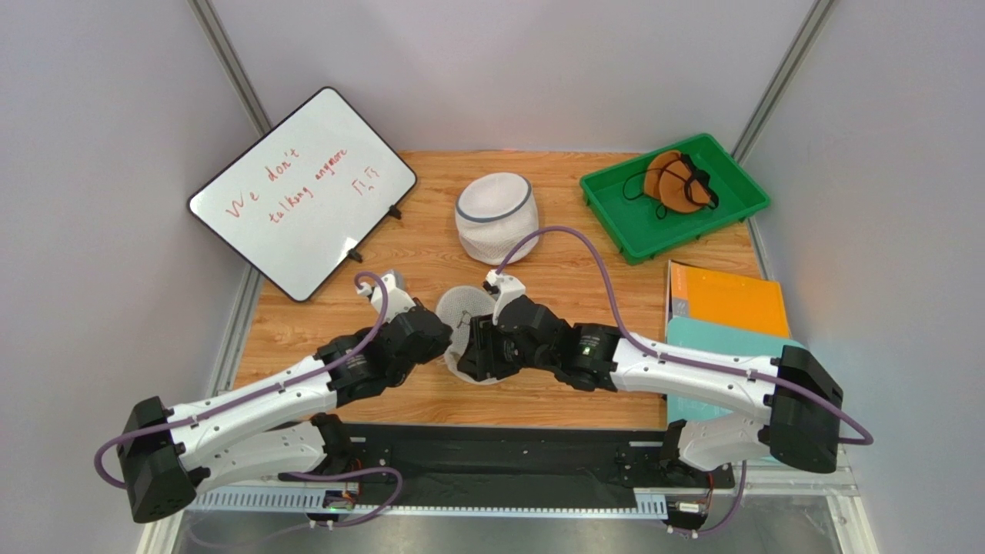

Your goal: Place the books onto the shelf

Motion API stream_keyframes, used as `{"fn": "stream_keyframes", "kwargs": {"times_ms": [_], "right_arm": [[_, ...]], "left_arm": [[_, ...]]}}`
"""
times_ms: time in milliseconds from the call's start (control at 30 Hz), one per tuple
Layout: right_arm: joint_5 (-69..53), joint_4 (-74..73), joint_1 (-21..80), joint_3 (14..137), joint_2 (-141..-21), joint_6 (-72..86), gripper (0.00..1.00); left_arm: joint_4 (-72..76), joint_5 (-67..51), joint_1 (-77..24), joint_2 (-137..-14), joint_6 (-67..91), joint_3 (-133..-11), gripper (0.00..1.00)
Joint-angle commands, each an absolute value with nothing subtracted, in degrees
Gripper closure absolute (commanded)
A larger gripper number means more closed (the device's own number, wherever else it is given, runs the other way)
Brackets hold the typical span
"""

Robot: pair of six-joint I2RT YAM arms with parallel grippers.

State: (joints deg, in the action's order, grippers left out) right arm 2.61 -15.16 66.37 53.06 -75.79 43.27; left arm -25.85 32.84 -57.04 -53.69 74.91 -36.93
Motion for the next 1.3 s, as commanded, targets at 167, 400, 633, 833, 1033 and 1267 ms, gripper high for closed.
{"fn": "stream_keyframes", "kwargs": {"times_ms": [167, 400, 633, 833, 1033, 1267], "right_arm": [[-2.2, -9.8, 66.3, 55.0, -77.1, 43.1, 0.52], [-4.4, -8.6, 65.0, 54.1, -77.5, 43.3, 0.53], [-5.7, -8.4, 64.2, 53.9, -78.9, 43.7, 0.54], [-6.5, -8.2, 64.0, 54.4, -80.1, 43.0, 0.54], [-9.1, -8.0, 63.3, 55.4, -81.6, 42.8, 0.56], [-10.5, -8.0, 63.1, 56.1, -82.5, 42.4, 0.64]], "left_arm": [[-23.1, 29.5, -57.5, -52.6, 73.8, -36.2, 1.00], [-20.6, 29.2, -57.5, -50.5, 72.3, -34.7, 1.00], [-20.5, 29.1, -57.5, -49.0, 71.1, -34.1, 1.00], [-20.3, 28.8, -57.5, -48.4, 70.7, -33.5, 1.00], [-20.0, 28.7, -57.5, -47.7, 70.2, -32.9, 1.00], [-18.7, 27.7, -57.5, -47.0, 70.0, -31.9, 1.00]]}}
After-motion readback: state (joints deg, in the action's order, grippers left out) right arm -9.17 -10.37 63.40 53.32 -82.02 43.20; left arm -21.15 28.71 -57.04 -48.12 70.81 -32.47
